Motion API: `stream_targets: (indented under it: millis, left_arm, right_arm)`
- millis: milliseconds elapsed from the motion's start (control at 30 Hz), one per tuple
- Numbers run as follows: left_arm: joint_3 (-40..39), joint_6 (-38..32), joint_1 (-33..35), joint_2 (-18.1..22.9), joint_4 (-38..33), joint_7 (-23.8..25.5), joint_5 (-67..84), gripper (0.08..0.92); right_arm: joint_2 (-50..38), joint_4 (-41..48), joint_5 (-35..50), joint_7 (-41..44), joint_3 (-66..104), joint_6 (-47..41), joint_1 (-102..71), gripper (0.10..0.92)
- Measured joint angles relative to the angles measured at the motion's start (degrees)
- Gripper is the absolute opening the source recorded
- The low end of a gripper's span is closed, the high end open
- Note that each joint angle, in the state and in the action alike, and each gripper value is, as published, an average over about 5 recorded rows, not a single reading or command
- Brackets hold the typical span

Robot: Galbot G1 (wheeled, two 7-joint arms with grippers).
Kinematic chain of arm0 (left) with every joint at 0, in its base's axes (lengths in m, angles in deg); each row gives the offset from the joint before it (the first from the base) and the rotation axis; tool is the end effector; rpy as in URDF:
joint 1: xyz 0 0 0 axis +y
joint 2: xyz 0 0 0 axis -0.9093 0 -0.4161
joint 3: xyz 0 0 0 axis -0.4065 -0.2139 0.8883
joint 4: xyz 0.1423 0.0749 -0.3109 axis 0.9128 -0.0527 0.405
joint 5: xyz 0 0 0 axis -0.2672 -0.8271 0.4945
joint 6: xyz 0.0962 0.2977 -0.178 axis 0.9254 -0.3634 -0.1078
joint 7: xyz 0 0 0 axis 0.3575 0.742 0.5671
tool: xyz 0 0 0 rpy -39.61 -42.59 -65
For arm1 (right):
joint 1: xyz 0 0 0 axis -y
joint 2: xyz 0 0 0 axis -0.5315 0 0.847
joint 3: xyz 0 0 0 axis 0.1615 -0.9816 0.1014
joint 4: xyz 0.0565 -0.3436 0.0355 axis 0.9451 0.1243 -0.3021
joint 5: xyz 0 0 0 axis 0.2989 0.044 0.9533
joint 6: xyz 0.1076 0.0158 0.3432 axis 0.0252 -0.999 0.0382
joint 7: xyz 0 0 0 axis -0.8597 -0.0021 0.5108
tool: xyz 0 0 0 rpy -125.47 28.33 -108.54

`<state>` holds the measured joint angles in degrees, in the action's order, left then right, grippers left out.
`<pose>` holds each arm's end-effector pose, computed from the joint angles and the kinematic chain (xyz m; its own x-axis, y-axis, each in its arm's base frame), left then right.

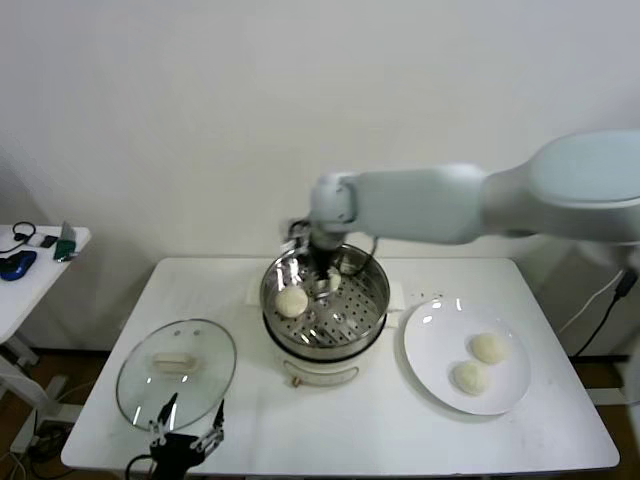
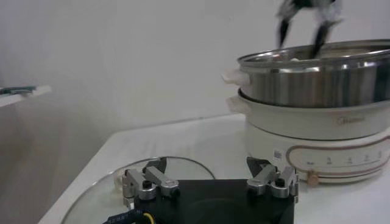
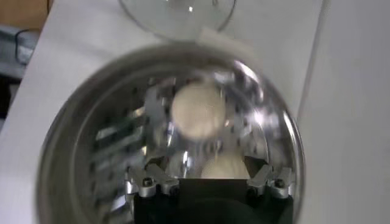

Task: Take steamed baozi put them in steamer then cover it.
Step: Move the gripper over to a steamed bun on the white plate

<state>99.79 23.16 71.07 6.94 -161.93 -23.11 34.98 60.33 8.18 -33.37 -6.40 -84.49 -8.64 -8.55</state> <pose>0.0899 0.0537 -0.3483 -0.9615 0.0190 0.2742 0.0562 0.9901 0.1284 0.5503 0.0988 -0.0237 -0.1916 -0.1233 0.9737 -0.9529 -0.2144 -0.2147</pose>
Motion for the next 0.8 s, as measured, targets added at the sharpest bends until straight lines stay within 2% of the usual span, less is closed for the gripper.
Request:
stream_targets:
  millis: [433,800]
  left_arm:
    - [0.3,0.59,-1.17,-0.07,0.33,0.35,0.63,0.823]
    - [0.23,0.59,-1.14,0.34,0.56,0.34,0.61,0.823]
  right_arm:
    - [-25.1,-15.84,-9.45,-0.22,-13.41,0.59,7.23,0.823]
    - [-34.72,-18.06,-17.45,-3.08,-9.94,-1.2,-3.27,0.823]
